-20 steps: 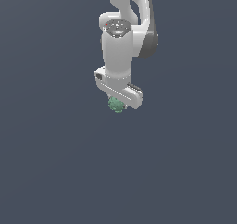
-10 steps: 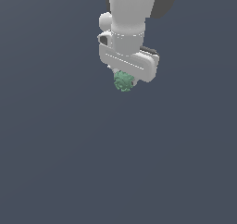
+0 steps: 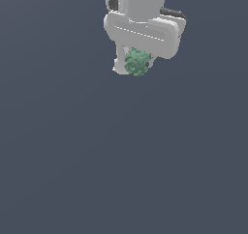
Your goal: Pick up the object and move it to a goal position.
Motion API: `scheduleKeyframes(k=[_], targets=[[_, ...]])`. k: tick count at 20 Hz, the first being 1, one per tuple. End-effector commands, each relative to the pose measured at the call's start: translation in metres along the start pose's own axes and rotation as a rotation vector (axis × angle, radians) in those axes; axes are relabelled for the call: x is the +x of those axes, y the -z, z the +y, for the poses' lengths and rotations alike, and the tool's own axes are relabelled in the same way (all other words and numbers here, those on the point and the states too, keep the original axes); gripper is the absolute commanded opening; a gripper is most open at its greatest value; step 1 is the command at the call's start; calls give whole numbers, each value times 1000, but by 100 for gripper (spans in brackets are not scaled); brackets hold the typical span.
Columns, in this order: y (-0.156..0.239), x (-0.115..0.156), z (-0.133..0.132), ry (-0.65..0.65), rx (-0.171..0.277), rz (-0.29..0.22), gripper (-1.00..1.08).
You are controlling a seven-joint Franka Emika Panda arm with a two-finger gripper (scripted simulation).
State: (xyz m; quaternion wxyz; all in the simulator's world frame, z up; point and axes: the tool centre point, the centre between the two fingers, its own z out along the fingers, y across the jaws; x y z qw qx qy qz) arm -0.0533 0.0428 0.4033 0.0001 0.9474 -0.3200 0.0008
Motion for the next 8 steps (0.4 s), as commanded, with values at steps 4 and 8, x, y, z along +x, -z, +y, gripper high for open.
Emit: scheduleKeyframes(k=[4,8], targets=[[20,-4,-3,0,-1,-1,-100],[24,-4,-4,0,0,-2,-100]])
